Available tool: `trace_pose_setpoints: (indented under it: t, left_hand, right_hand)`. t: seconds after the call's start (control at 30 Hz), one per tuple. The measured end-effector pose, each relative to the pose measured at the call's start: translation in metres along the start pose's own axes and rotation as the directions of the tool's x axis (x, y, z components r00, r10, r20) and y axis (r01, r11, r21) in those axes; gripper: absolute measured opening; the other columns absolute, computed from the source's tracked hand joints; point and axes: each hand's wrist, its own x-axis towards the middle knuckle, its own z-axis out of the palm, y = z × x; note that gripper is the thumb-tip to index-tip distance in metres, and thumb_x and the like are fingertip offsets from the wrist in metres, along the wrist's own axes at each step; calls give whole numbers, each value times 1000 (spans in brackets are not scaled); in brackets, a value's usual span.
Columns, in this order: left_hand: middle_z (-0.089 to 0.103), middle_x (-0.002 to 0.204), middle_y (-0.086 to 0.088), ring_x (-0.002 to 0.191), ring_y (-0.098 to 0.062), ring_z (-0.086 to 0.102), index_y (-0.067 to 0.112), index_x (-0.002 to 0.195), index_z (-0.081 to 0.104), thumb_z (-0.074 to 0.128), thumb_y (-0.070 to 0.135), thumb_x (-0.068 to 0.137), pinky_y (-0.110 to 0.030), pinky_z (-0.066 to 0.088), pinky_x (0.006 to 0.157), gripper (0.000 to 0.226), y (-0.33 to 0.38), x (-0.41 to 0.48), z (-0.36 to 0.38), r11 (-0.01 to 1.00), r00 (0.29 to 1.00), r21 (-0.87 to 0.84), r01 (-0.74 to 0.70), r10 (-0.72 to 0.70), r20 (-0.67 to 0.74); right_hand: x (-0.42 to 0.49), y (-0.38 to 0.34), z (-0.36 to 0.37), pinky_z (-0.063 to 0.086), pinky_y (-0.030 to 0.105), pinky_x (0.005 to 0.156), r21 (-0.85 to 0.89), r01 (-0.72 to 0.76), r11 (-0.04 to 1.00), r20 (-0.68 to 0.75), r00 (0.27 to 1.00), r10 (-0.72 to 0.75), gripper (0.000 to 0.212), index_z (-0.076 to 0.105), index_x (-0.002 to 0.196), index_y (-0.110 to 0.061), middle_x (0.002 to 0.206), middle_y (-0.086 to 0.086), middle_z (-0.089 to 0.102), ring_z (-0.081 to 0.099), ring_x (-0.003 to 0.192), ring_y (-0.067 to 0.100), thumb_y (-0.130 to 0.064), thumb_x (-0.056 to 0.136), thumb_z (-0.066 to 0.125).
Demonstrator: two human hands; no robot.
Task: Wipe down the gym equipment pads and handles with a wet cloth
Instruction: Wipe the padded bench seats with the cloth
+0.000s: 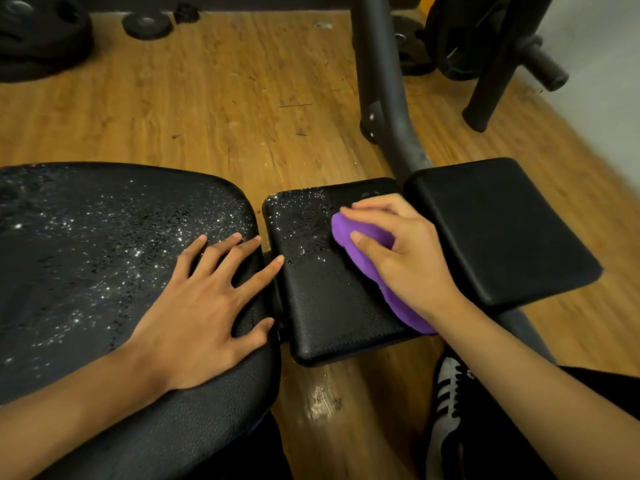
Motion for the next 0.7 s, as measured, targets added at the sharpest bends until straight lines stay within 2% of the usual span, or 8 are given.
trace_pose_setpoints:
  t: [0.07, 0.13, 0.2, 0.3, 0.37, 0.47, 0.57, 0.7]
  left_hand:
    - [36, 164, -7, 155, -32, 27, 33, 163, 29, 33, 70, 96, -61, 20, 124, 77, -1, 1, 0, 1000, 1000, 0, -3, 3, -3]
    - [36, 164, -8, 155, -32, 28, 33, 163, 30, 34, 70, 96, -61, 20, 124, 77, -1, 1, -1, 1000, 1000, -4, -3, 3, -3]
    - [36, 164, -8, 154, -32, 28, 33, 163, 29, 34, 70, 96, -61, 21, 124, 77, 1, 1, -2, 1000, 1000, -5, -5, 5, -7]
    - [37, 163, -9, 154, -33, 28, 33, 163, 30, 36, 69, 95, -61, 21, 124, 77, 1, 1, -1, 1000, 1000, -8, -7, 7, -15]
    - [36, 164, -9, 155, -33, 28, 33, 163, 30, 36, 69, 95, -62, 21, 124, 78, 0, 2, 0, 1000, 1000, -8, -7, 7, -18]
    - [34, 165, -9, 155, -32, 27, 33, 164, 28, 36, 70, 95, -61, 20, 124, 78, -1, 2, 2, 1000, 1000, -1, -4, 4, -16]
    - [35, 165, -9, 155, -32, 27, 33, 163, 29, 36, 69, 95, -60, 18, 125, 78, -1, 1, 2, 1000, 1000, -4, -5, 5, -23]
    - [36, 164, -9, 155, -32, 27, 32, 164, 29, 36, 69, 95, -61, 20, 124, 78, -1, 1, 1, 1000, 1000, 5, -5, 5, -12]
  right_hand:
    - [-6, 6, -6, 39, 19, 108, -120, -67, 990, -70, 996, 59, 39, 67, 135, -19, 132, -2, 58, 54, 124, 6, -11, 96, 64]
    - [-17, 14, -8, 36, 39, 116, -485, -58, 872, -40, 998, 44, 48, 58, 144, -19, 144, 5, 55, 49, 133, 22, -26, 100, 42]
    - [-27, 18, -8, 17, 45, 126, -651, -30, 758, 56, 995, 87, 62, 41, 155, -20, 158, 10, 42, 36, 147, 28, -36, 98, 23]
    - [-31, 13, 4, 3, 40, 128, -679, -35, 734, 118, 981, 155, 69, 15, 164, -17, 170, 12, 12, 8, 158, 26, -50, 103, 14]
    - [-15, 17, 7, 1, 40, 128, -682, -30, 731, 113, 983, 146, 64, 9, 164, -24, 171, 9, 6, 0, 158, 23, -51, 106, 14]
    - [47, 38, 10, 3, 44, 128, -674, -49, 737, 70, 989, 130, 54, 12, 164, -29, 171, 9, 7, 0, 158, 26, -36, 111, 21]
    - [89, 50, 11, 14, 45, 128, -598, -64, 799, 84, 986, 142, 52, 19, 163, -24, 171, 13, 9, 2, 158, 28, -25, 112, 30]
    - [15, 34, -1, 17, 38, 127, -597, -68, 799, 56, 990, 126, 59, 24, 162, -15, 169, 15, 18, 11, 158, 26, -10, 106, 40]
